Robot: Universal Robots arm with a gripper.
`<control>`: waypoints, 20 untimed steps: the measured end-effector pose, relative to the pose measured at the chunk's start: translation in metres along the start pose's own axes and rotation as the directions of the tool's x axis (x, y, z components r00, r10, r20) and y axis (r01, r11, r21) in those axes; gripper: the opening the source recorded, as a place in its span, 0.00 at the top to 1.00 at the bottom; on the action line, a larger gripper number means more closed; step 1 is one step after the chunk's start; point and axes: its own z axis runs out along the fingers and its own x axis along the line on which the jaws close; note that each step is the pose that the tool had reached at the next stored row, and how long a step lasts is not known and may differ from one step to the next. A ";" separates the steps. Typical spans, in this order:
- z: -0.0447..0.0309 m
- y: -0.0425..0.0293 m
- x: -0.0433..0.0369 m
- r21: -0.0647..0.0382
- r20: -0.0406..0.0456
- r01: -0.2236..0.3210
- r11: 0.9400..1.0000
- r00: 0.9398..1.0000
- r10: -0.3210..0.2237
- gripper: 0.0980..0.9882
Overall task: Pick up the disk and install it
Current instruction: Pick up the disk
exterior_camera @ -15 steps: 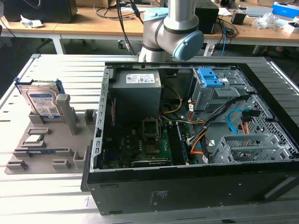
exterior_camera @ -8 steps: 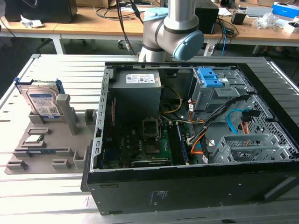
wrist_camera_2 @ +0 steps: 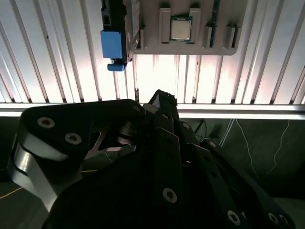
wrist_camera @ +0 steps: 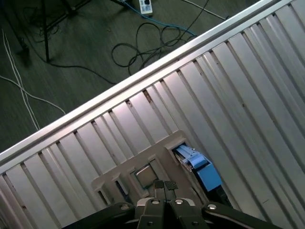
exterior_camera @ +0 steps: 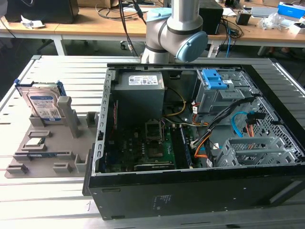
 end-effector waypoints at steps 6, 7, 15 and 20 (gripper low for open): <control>0.0001 0.0000 0.0000 -0.002 -0.003 0.069 0.998 0.998 -0.069 0.99; 0.0000 0.0000 0.0000 -0.002 -0.004 0.088 0.996 0.996 -0.088 0.99; 0.0000 0.0000 0.0000 -0.005 -0.008 0.186 0.983 0.983 -0.186 0.99; 0.0000 0.0000 0.0000 -0.007 -0.010 0.247 0.969 0.969 -0.247 0.99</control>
